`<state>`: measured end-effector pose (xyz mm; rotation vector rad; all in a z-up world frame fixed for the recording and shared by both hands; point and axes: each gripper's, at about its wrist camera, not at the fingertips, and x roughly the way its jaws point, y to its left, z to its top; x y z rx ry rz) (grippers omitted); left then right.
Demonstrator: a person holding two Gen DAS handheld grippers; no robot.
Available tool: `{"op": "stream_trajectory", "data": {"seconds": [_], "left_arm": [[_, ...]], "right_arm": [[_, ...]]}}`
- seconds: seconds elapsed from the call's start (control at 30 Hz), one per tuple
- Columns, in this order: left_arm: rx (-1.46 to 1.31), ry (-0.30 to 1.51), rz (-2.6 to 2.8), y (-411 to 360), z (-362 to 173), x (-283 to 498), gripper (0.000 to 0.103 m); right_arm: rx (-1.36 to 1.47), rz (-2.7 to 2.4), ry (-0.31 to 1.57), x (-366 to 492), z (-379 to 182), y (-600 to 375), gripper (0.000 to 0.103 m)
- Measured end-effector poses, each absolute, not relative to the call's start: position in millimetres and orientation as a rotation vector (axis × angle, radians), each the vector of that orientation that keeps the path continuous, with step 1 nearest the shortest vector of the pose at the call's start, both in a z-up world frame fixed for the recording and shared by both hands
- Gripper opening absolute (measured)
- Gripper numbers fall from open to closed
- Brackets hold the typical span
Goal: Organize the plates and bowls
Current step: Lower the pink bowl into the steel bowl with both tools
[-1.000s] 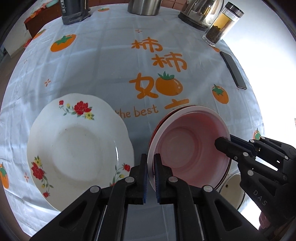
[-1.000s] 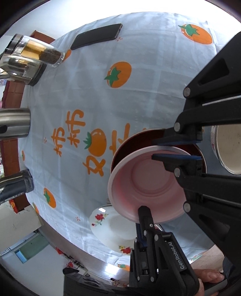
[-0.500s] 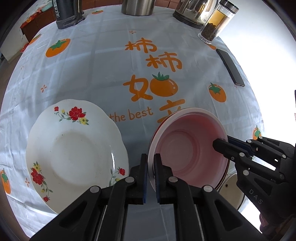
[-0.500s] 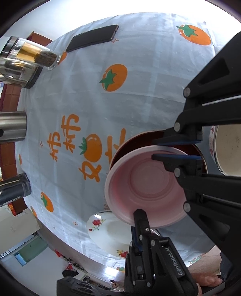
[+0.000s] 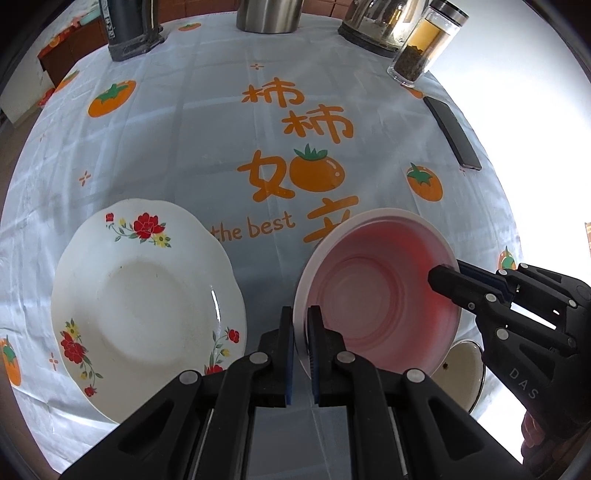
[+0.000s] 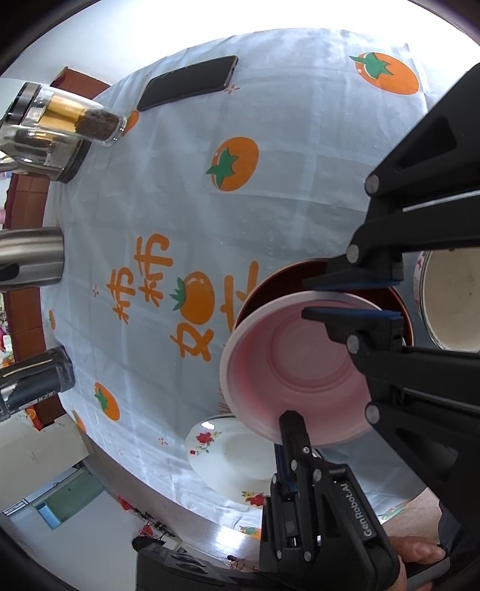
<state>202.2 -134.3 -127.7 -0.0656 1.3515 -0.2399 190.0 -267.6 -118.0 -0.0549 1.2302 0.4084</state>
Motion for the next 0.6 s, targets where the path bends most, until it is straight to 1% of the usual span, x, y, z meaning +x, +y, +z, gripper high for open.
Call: {"op": "stream_trajectory", "data": {"seconds": [0.6], "left_arm": [[-0.042, 1.369, -0.263, -140.0, -132.8, 202.4, 0.009]], "right_arm": [[-0.081, 0.388, 1.241, 188.4, -126.5, -270.9, 0.008]]}}
